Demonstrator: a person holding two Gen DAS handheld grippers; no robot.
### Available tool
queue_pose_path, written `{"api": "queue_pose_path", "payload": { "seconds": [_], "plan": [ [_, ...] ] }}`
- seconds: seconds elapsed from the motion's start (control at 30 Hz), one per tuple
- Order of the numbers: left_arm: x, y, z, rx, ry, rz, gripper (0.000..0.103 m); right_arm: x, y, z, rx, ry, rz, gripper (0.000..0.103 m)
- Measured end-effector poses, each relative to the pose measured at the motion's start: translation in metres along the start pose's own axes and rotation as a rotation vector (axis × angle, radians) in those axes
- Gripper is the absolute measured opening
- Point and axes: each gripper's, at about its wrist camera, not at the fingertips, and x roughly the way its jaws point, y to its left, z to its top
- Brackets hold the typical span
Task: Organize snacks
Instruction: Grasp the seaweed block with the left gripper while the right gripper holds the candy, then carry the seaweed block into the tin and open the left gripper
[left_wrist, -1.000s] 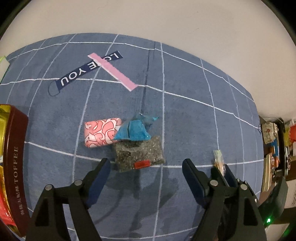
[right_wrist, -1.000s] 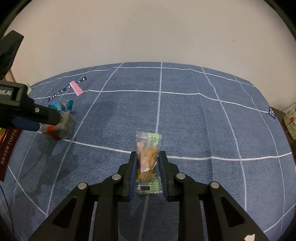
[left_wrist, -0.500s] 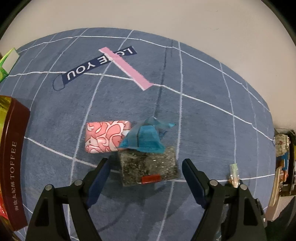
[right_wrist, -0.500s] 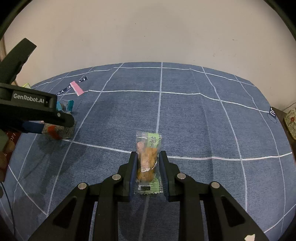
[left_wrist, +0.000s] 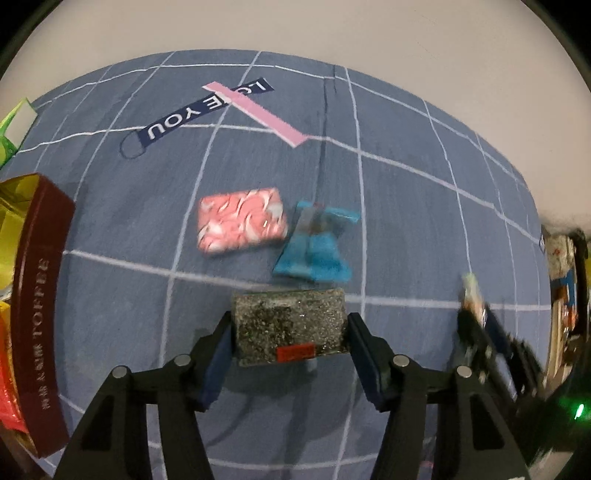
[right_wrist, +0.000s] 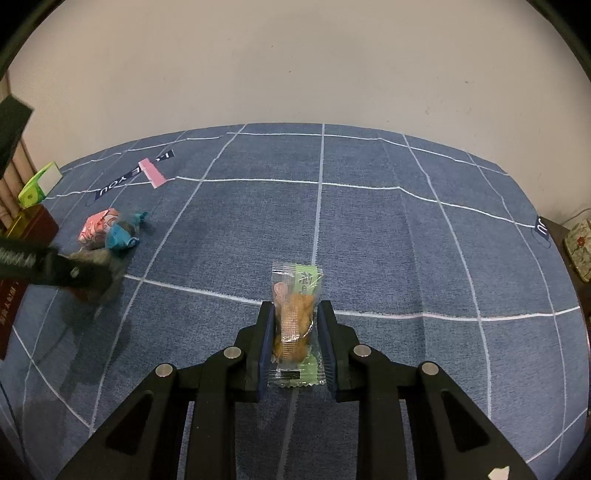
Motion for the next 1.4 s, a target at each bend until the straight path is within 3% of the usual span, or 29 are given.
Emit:
{"api": "queue_pose_path", "payload": {
  "seconds": [0.27, 0.67, 1.03, 1.2, 1.4],
  "plan": [
    [-0.026, 0.018, -0.028, 0.044, -0.001, -0.003, 0.06, 0.0, 0.004, -0.001, -0.02, 0.001, -0.027, 0.023],
    [-0.091, 0.057, -0.045, 0.078, -0.086, 0.026, 0.06, -0.001, 0.007, -0.001, 0.024, 0.002, -0.073, 0.022],
    [-0.139, 0.136, -0.042, 0.066, -0.155, 0.146, 0.06, 0.0, 0.009, 0.0, 0.031, 0.002, -0.092, 0.022],
    [-0.14, 0.178, -0.027, 0.053, -0.157, 0.24, 0.06, 0.0, 0.01, 0.0, 0.023, 0.002, -0.102, 0.022],
    [-0.124, 0.225, -0.01, 0.039, -0.12, 0.282, 0.06, 0.0, 0.011, -0.001, 0.022, 0.002, -0.104, 0.022]
  ]
}}
